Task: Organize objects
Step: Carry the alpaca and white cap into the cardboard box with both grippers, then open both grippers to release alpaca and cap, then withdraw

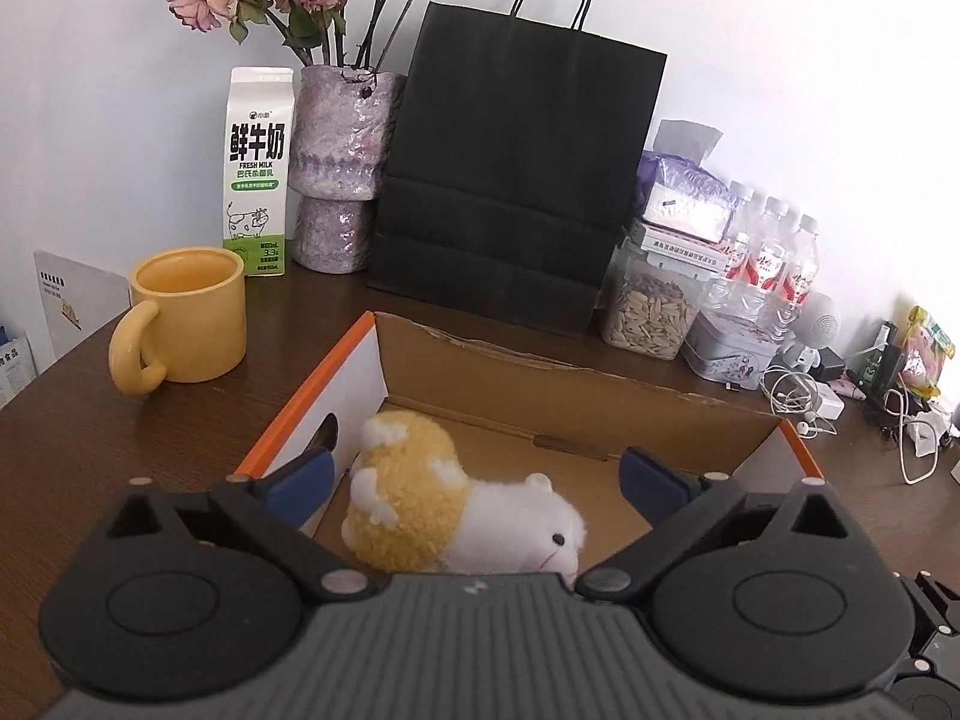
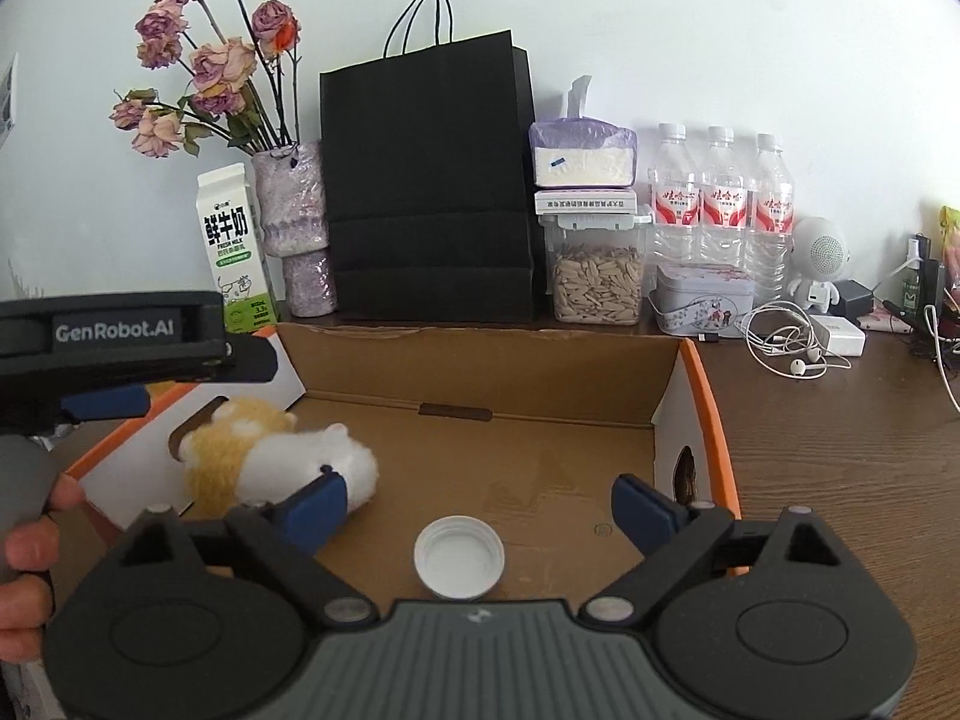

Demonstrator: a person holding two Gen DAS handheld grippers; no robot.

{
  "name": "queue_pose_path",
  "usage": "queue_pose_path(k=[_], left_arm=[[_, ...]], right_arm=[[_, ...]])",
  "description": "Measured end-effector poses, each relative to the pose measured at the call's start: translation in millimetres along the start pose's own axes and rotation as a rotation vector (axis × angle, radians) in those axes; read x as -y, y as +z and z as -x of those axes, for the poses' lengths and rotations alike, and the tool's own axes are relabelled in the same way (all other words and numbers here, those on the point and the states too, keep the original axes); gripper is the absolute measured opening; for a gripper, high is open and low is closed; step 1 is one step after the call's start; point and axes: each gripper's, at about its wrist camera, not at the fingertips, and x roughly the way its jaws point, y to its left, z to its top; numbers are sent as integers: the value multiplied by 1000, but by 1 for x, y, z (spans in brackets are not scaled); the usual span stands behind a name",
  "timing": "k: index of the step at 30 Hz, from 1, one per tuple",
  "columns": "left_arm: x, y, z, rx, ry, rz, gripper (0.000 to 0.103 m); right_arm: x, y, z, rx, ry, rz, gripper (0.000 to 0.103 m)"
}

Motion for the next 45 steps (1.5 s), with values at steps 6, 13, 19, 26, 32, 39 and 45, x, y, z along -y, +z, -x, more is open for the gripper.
queue_pose_path(k=[6,13,19,26,32,39,45], left_arm=[[2,0,5,9,-1,-7,103],[6,-1,30,35,-23,-31,103],[6,-3,66,72,-28,-59,103],[-1,-11,115,119,-38,-78,103],[-15,-27,154,137,-50,-85,103],[-36,-52,187,135,-51,-113,103],[-49,-79,202,100,-47,-147,103]], right_arm=[[0,3,2,6,-10,1,99],[-5,9,21,35,-35,27,103],[-8,7,54,74,-48,31,103],[-15,-2,103,118,-56,40,103],[-23,-17,151,154,-52,49,103],[-30,-41,190,155,-38,60,103],[-33,-65,210,123,-30,58,103]])
